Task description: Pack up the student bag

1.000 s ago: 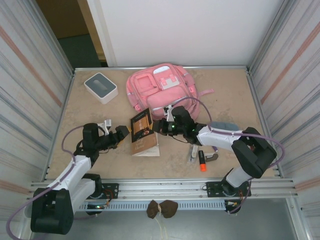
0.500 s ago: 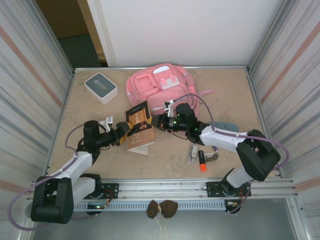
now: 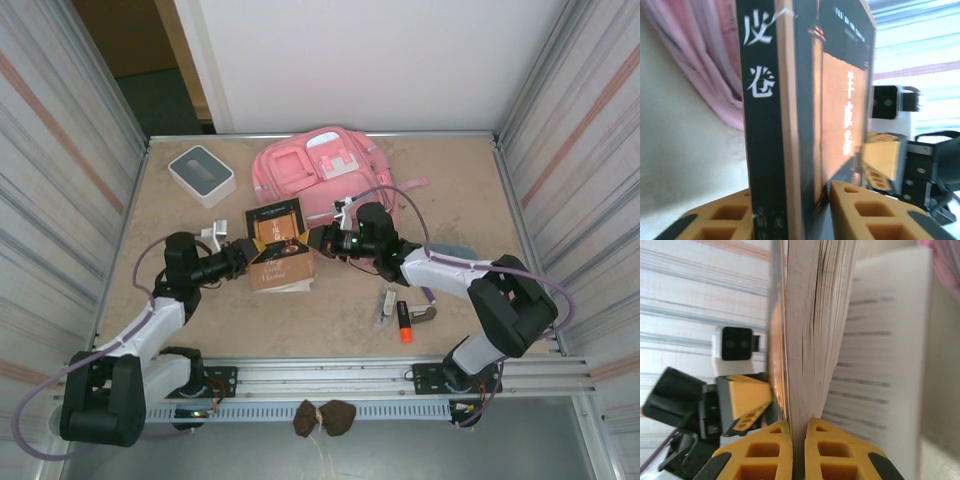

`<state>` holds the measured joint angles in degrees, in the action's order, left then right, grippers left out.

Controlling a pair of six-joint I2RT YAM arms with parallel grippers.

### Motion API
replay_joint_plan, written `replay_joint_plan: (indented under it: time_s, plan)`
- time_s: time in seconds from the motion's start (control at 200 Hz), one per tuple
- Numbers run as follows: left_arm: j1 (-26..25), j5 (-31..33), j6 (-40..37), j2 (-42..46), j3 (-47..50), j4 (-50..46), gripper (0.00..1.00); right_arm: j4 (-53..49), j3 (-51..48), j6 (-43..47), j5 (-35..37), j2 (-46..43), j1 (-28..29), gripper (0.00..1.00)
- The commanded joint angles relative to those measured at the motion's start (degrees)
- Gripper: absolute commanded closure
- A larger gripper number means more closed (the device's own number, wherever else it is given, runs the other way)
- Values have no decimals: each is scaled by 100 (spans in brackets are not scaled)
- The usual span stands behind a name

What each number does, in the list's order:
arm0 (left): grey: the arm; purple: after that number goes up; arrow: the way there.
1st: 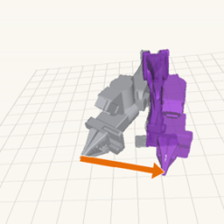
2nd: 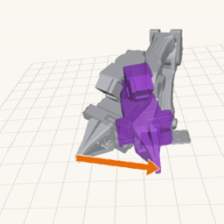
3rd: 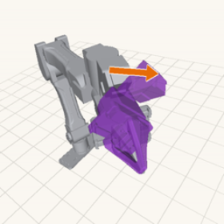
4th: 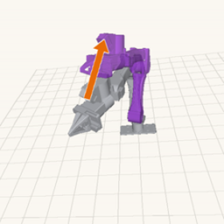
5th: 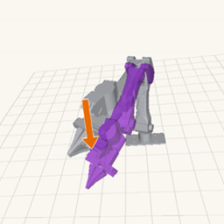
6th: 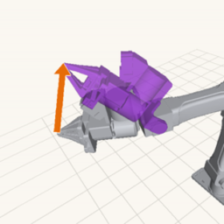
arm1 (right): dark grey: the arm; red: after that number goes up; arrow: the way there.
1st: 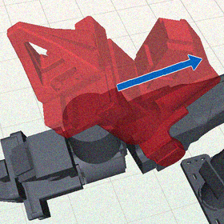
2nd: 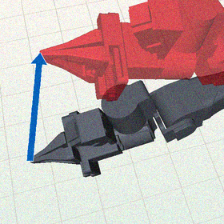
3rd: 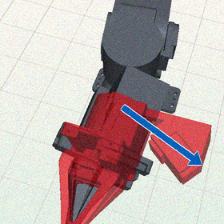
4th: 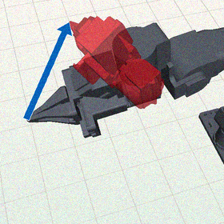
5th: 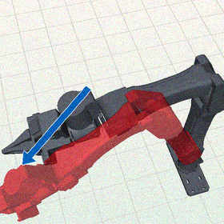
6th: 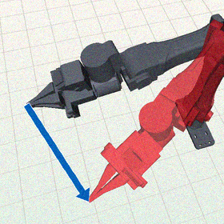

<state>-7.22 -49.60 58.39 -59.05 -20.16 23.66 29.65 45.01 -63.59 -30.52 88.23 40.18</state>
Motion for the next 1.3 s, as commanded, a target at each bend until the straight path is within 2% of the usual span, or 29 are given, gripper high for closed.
replay_joint_plan:
  time_s: [0.0,0.11,0.175,0.261,0.331,0.481,0.526,0.636,0.731,0.787,0.837,0.877,0.947,0.987,1.082,1.157,1.207,1.293]
  plan:
    - [-185,-427,-62,156,-400,423,73,-64,52,295,-306,33,-98,100]
    - [-277,-428,-32,198,-651,559,85,-262,56,505,-447,-64,-326,99]
    - [-312,-438,2,209,-802,713,91,-344,69,639,-575,-187,-473,86]
    - [-365,-461,23,197,-1035,882,97,-341,89,821,-827,-369,-595,62]
    - [-434,-493,23,171,-1228,1020,100,-297,104,975,-1024,-526,-622,46]
    - [-602,-626,132,39,-1622,1430,100,-10,36,1078,-1301,-840,-695,25]
    - [-668,-660,167,-13,-1723,1541,100,107,54,1061,-1432,-889,-726,16]
    - [-829,-770,331,-186,-1939,1926,100,464,144,959,-1740,-880,-759,7]
    - [-925,-779,444,-362,-2064,2195,100,1470,161,385,-2075,-738,-802,6]
    - [-930,-741,441,-467,-2139,2139,100,2150,192,-49,-2202,-633,-828,9]
    - [-930,-697,428,-573,-2188,2071,100,2708,201,-497,-2221,-535,-857,17]
    - [-936,-650,411,-660,-2211,2005,100,3030,214,-821,-2212,-474,-892,28]
    - [-938,-582,306,-801,-2272,1791,100,3280,232,-1180,-2164,-387,-980,56]
    - [-939,-530,189,-864,-2299,1607,100,3368,190,-1287,-2094,-367,-1037,69]
    - [-946,-369,-233,-991,-2424,941,88,3238,0,-1366,-1878,-414,-1264,94]
    - [-955,-105,-904,-1083,-2649,41,68,2721,-101,-1260,-1808,-547,-1540,99]
    - [-992,306,-1516,-1162,-2887,-892,57,2079,-115,-994,-1795,-731,-1766,100]
    - [-1248,1272,-2738,-1390,-3435,-2294,46,704,-109,-409,-1671,-1179,-2273,100]
